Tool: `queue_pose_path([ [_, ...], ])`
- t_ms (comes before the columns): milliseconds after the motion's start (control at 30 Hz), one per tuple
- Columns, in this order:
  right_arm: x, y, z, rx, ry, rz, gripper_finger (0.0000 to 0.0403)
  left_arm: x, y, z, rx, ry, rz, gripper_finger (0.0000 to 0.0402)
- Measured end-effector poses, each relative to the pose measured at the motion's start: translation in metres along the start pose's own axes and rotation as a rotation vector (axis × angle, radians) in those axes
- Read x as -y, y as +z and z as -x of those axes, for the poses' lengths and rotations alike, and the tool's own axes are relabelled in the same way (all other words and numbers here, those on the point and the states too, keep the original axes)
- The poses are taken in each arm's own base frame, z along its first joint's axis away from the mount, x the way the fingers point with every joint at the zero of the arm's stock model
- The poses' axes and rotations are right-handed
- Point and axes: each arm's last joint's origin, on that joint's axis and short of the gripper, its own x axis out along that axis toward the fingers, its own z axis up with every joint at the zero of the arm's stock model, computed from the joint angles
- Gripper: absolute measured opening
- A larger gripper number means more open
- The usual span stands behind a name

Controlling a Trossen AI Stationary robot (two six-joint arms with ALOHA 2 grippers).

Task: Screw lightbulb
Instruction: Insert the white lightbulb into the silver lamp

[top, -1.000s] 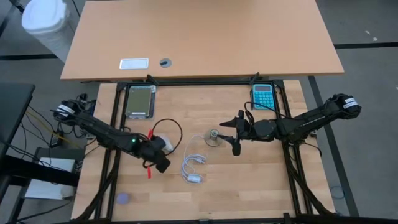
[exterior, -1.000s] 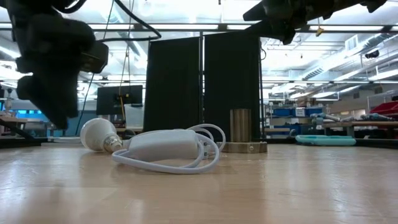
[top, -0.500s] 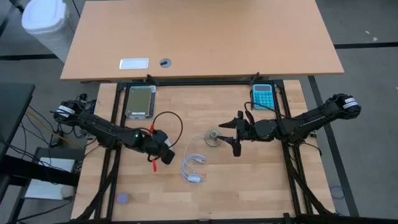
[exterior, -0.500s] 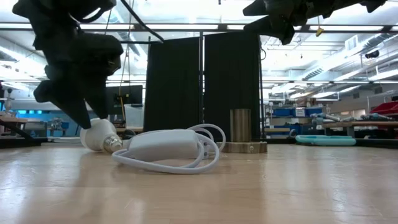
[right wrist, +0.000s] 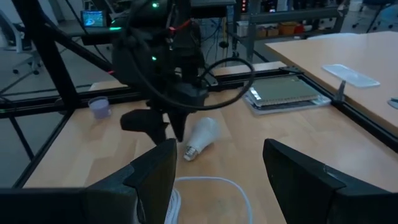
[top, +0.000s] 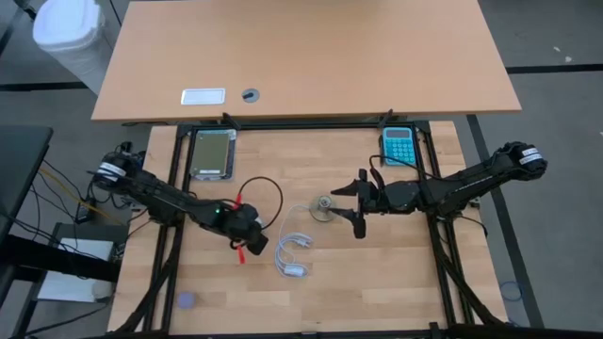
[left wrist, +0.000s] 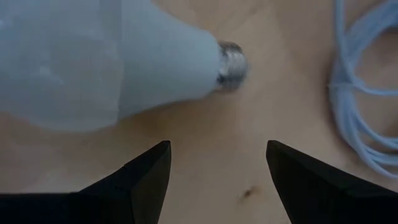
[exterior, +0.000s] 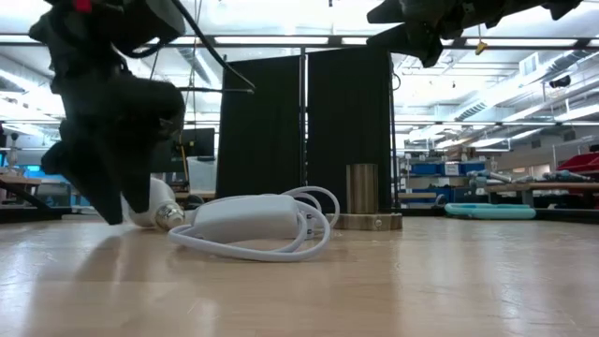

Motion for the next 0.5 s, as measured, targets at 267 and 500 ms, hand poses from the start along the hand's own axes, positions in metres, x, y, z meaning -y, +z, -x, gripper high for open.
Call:
queue_pose_path([
  [267, -0.0002, -0.0001, 0.0000, -0.002, 0.009, 0.001, 0.0242, -0.0005, 0.0017, -0.0011, 0.063, 0.023, 0.018, 0.0269],
  [500, -0.0002, -0.0001, 0.0000, -0.002, 0.008, -0.005, 0.0242, -0.0091, 0.0018, -0.0004, 0.127, 0.133, -0.003, 0.0269],
])
